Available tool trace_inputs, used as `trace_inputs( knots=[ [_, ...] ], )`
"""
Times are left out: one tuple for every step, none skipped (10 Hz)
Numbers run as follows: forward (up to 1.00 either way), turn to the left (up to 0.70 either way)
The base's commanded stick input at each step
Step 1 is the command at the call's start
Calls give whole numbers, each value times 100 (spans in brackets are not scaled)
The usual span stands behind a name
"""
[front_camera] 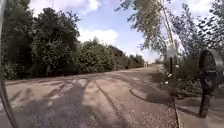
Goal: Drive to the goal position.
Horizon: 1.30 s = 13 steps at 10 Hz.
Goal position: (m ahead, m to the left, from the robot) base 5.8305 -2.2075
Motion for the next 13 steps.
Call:
trace_inputs(
  knots=[
    [4,0],
    [4,0],
    [4,0],
    [4,0],
    [4,0],
    [4,0],
    [4,0],
    [0,0],
    [2,0],
    [4,0],
    [4,0],
    [4,0],
    [4,0]
  ],
)
